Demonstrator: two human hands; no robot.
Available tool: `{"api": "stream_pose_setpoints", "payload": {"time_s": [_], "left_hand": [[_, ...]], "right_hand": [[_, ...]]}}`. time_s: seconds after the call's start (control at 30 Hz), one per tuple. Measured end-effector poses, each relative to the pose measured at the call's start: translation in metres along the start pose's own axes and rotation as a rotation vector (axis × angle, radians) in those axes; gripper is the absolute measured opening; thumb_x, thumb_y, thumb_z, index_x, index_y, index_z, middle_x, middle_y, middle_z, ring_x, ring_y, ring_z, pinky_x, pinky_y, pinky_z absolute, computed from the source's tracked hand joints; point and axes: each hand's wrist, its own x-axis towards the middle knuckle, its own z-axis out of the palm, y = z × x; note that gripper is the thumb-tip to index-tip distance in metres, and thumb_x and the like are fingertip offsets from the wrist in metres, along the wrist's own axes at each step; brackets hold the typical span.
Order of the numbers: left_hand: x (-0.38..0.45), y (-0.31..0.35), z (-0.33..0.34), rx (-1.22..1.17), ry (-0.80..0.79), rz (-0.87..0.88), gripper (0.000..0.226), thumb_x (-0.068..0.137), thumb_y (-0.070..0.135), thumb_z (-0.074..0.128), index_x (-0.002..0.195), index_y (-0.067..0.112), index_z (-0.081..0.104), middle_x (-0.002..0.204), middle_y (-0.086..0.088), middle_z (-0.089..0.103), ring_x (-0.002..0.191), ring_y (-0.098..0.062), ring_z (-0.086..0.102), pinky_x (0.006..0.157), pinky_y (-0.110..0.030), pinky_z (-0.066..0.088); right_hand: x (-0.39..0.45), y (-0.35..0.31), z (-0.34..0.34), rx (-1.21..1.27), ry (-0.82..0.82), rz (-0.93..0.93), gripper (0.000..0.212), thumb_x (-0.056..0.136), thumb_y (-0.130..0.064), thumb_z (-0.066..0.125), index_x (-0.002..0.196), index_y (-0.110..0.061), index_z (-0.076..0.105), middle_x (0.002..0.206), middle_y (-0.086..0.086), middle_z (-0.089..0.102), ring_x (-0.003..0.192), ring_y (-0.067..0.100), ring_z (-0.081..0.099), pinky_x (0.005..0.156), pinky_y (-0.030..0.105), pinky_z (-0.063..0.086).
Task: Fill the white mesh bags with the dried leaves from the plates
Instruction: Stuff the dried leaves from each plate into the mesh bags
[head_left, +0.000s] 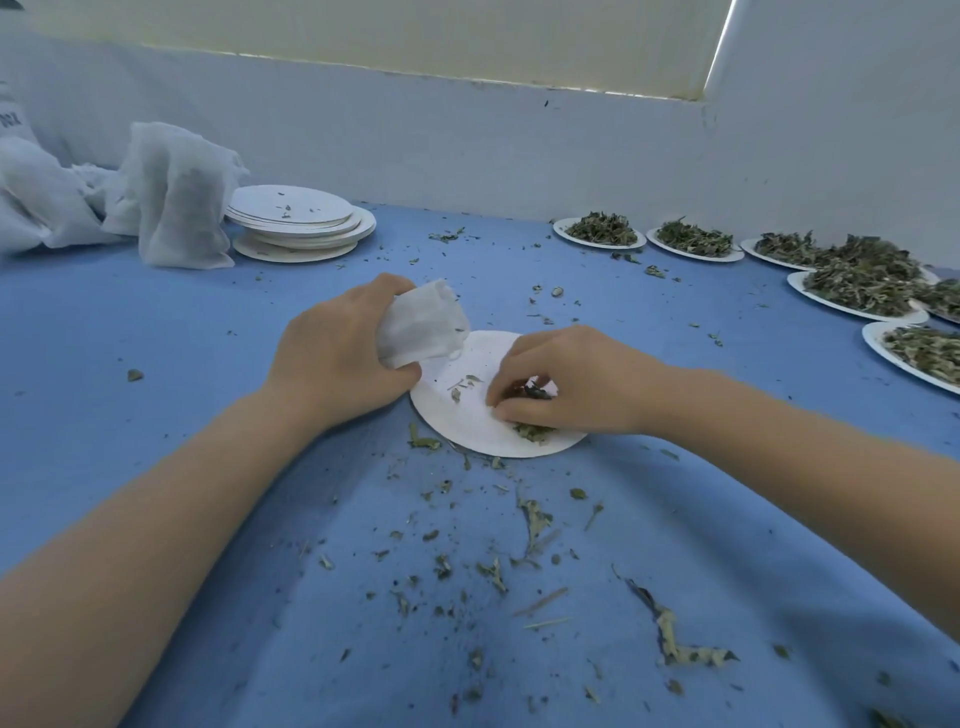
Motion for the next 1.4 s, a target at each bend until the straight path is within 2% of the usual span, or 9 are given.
{"api": "stream_pose_setpoints", "payload": {"time_s": [0.1,0.23,0.33,0.57,0.77,1.07,1.2,1.3,1.4], "left_hand": [[0.000,0.002,0.000,0.006,-0.007,0.001,0.051,0.068,0.024,0.071,0.115,0.025,0.051,0.097,0.000,0.060,0.076,-0.018,0.043,0.067,-0.028,0.032],[-0.001,0.003,0.000,0.017,-0.014,0.010,0.050,0.069,0.024,0.071,0.115,0.023,0.051,0.099,-0.003,0.062,0.083,-0.028,0.054,0.068,-0.028,0.033],[-0.002,0.003,0.000,0.016,-0.014,0.003,0.050,0.069,0.024,0.070,0.116,0.024,0.051,0.099,-0.002,0.062,0.084,-0.027,0.055,0.068,-0.028,0.034],[-0.002,0.002,0.002,0.010,-0.025,0.014,0.050,0.070,0.024,0.070,0.116,0.024,0.051,0.099,-0.001,0.061,0.084,-0.026,0.054,0.068,-0.028,0.035],[-0.001,0.002,0.002,0.017,-0.028,0.017,0.050,0.071,0.025,0.069,0.117,0.025,0.050,0.090,0.009,0.050,0.076,-0.017,0.044,0.067,-0.027,0.033],[0.001,0.009,0.004,-0.079,0.029,0.012,0.048,0.068,0.023,0.068,0.113,0.023,0.051,0.083,0.006,0.054,0.073,-0.020,0.049,0.063,-0.030,0.040],[0.002,0.008,0.004,-0.266,0.065,-0.076,0.037,0.065,0.030,0.071,0.094,0.030,0.047,0.074,0.012,0.055,0.073,-0.019,0.054,0.061,-0.030,0.044],[0.004,0.003,0.004,-0.338,0.076,-0.142,0.039,0.065,0.035,0.071,0.098,0.029,0.052,0.078,0.014,0.058,0.072,-0.005,0.054,0.058,-0.017,0.042],[0.004,0.000,0.001,-0.388,0.078,-0.165,0.039,0.064,0.037,0.073,0.096,0.037,0.050,0.077,0.017,0.058,0.073,0.008,0.052,0.051,-0.006,0.036]], "right_hand": [[-0.009,0.004,-0.011,0.025,-0.023,0.068,0.024,0.088,-0.047,0.055,0.110,-0.041,0.063,0.115,-0.016,0.055,0.096,-0.002,0.050,0.086,0.018,0.038],[-0.011,0.002,-0.020,-0.039,-0.275,0.272,0.059,0.077,-0.067,0.054,0.131,-0.054,0.035,0.125,-0.011,0.031,0.105,0.011,0.050,0.092,0.029,0.038],[-0.008,-0.004,-0.014,-0.029,-0.306,0.240,0.048,0.082,-0.050,0.059,0.127,-0.049,0.040,0.120,-0.008,0.035,0.094,0.006,0.052,0.084,0.026,0.040],[0.003,-0.011,-0.001,0.083,-0.033,0.172,0.015,0.077,-0.018,0.068,0.087,-0.028,0.070,0.090,-0.009,0.065,0.072,0.002,0.056,0.073,0.017,0.046],[0.012,-0.010,-0.016,0.288,0.124,0.257,0.013,0.078,-0.013,0.069,0.077,-0.025,0.076,0.060,-0.009,0.070,0.060,-0.004,0.064,0.054,0.005,0.041],[0.043,-0.043,-0.041,0.221,0.277,0.055,0.009,0.080,-0.016,0.072,0.086,-0.021,0.075,0.047,-0.025,0.056,0.050,-0.012,0.052,0.054,0.003,0.038],[0.048,-0.051,-0.038,0.251,0.212,-0.016,0.019,0.085,-0.019,0.067,0.102,-0.027,0.072,0.084,-0.008,0.071,0.067,0.000,0.058,0.065,0.011,0.045],[0.046,-0.053,-0.048,0.285,0.021,-0.034,0.033,0.092,-0.011,0.056,0.117,-0.031,0.065,0.106,-0.016,0.068,0.096,0.000,0.061,0.081,0.011,0.045],[0.048,-0.053,-0.056,0.204,0.038,-0.009,0.038,0.092,-0.003,0.050,0.114,-0.030,0.066,0.077,-0.034,0.063,0.073,-0.009,0.061,0.056,0.002,0.041]]}}
